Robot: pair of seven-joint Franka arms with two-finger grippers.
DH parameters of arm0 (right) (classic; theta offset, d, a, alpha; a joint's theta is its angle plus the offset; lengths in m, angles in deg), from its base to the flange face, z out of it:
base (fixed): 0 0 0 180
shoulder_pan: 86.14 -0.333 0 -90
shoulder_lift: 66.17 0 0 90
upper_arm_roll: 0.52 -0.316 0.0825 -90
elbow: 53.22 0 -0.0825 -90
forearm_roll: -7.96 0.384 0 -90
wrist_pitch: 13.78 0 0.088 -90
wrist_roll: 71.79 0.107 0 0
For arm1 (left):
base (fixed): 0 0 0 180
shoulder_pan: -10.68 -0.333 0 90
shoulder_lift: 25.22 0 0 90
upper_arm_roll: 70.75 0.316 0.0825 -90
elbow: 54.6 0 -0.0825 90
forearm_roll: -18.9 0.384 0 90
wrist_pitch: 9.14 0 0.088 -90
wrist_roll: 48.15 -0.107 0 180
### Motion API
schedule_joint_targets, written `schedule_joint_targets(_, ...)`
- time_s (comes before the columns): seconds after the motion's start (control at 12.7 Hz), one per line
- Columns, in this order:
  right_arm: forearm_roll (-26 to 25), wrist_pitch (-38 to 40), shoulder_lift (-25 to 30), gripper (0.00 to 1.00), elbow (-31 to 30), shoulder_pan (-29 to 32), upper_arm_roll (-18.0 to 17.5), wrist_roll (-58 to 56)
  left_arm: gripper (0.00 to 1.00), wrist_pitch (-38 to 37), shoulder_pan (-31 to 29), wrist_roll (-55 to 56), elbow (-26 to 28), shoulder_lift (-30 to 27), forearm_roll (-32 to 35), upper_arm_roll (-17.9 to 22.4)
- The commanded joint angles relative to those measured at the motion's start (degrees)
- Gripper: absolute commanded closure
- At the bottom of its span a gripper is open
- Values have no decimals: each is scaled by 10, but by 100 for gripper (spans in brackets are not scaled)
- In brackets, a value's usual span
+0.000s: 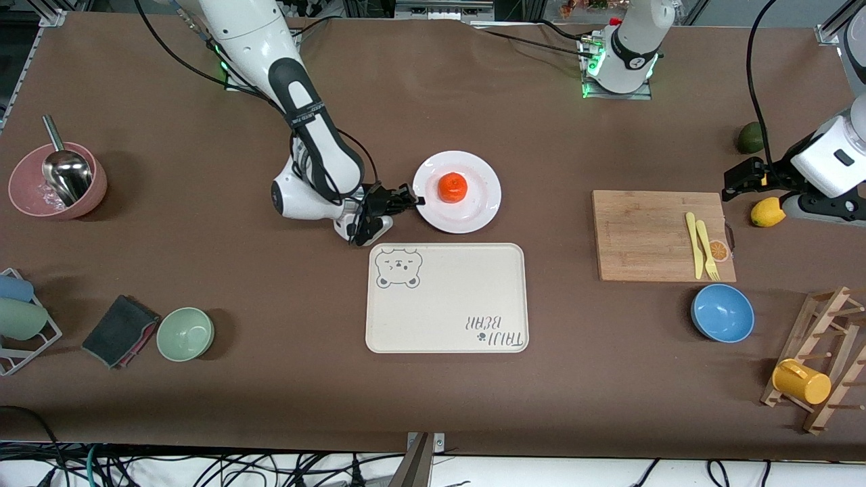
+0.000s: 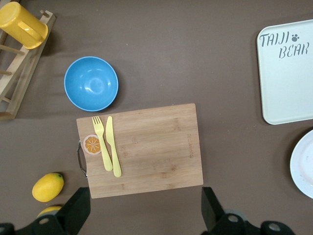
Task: Place orange and plate with both arms
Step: 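Slide the plate with the orange onto the bear tray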
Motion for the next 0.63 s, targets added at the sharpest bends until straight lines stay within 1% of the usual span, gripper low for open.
schedule_joint_targets(0.0, 0, 49, -1, 100, 49, 43, 3, 3, 0, 7, -1, -13, 11, -8, -8, 1)
schedule_joint_targets(0.08, 0, 50, -7, 100, 84, 52, 3, 18, 0, 7, -1, -13, 11, -8, -8, 1)
schedule_joint_targets(0.24, -5, 49, -28, 100, 156, 68, 4, 98, 0, 7, 0, -12, 11, -8, -8, 1)
schedule_joint_targets(0.32, -6, 43, -47, 100, 189, 84, 6, 129, 0, 7, -1, -12, 11, -8, -8, 1)
schedule_joint_targets(0.47, -4, 24, -118, 100, 303, 100, 7, 150, 0, 7, 0, -11, 11, -8, -8, 0)
schedule_joint_targets(0.55, -4, 8, -146, 100, 344, 108, 7, 171, 0, 7, 0, -11, 10, -6, -8, -1)
